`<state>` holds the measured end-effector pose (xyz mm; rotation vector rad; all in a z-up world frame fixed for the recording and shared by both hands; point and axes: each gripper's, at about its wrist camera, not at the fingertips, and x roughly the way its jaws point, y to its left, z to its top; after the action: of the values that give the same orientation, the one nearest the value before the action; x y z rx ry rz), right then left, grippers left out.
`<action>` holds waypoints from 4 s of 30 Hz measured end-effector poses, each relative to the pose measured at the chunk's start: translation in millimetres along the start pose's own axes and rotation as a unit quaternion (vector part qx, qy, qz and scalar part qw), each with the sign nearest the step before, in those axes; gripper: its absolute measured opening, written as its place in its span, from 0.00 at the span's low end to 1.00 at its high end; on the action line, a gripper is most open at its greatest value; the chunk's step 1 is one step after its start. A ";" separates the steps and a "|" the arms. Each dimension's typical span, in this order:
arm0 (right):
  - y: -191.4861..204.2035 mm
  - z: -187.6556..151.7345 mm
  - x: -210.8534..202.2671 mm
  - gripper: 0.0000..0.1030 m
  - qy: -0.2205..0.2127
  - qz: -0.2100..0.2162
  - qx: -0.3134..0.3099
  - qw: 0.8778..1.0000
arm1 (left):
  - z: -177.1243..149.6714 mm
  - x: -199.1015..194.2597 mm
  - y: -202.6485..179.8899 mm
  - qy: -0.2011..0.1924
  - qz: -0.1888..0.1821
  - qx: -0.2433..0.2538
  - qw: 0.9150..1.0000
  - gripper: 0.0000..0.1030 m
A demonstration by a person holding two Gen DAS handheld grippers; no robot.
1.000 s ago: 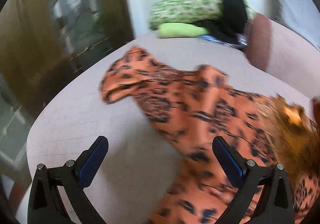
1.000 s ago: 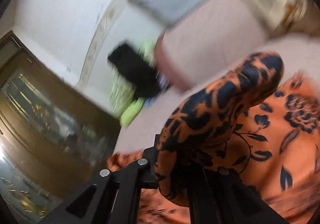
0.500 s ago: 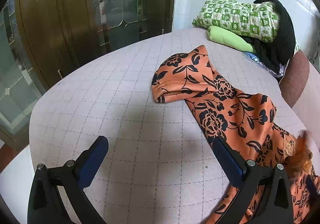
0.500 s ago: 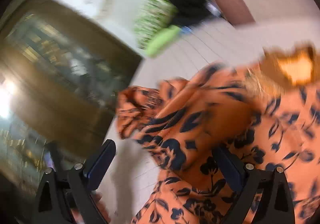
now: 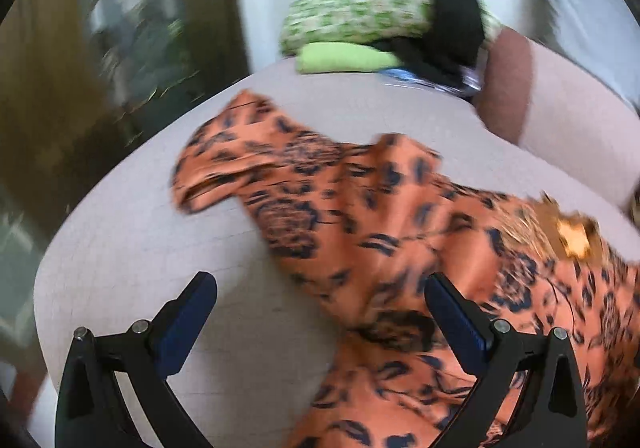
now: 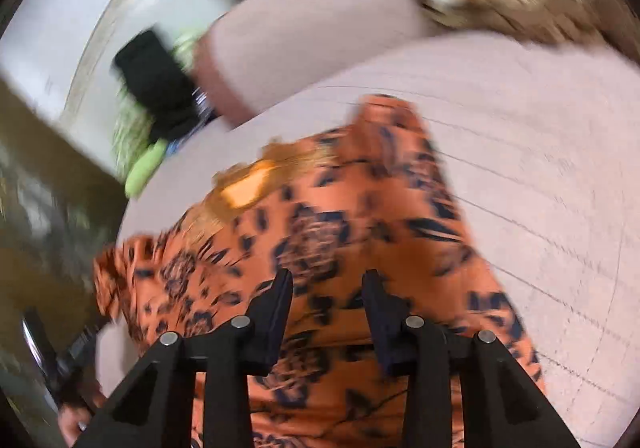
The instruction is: Fold small clothes
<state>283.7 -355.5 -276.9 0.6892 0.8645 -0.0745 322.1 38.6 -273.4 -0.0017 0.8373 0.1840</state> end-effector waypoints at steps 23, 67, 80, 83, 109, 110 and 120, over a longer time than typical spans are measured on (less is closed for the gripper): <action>-6.6 -15.6 31.3 0.79 0.038 -0.032 -0.072 0.996 | 36.9 55.6 184.7 0.051 0.072 -0.274 0.958 1.00; -10.5 20.0 -53.5 0.75 -0.084 0.122 0.026 0.989 | 48.3 -83.1 -145.7 0.202 -0.561 -0.047 0.801 0.69; -25.4 19.0 11.1 0.82 0.069 0.193 0.144 0.968 | 84.5 -16.5 -17.1 0.091 -0.316 -0.137 0.934 0.78; -11.5 14.7 34.7 0.80 0.078 0.178 0.132 0.972 | 75.7 14.7 13.1 0.114 -0.272 -0.183 0.938 0.78; -44.5 43.8 0.4 0.14 0.037 -0.005 0.086 0.996 | 45.1 57.0 -59.8 0.111 -0.122 0.017 0.986 0.78; -47.1 46.3 -6.6 0.22 0.025 0.001 0.086 0.996 | 40.9 61.9 -68.9 0.115 -0.106 0.051 0.986 0.79; -47.6 60.8 -43.8 0.42 -0.082 0.050 0.066 0.993 | 39.9 66.6 -60.1 0.096 0.017 0.112 0.989 0.97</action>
<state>280.1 -437.5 -243.1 0.8378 0.6708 -0.0970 405.0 -6.8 -300.0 0.2084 1.0475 0.1222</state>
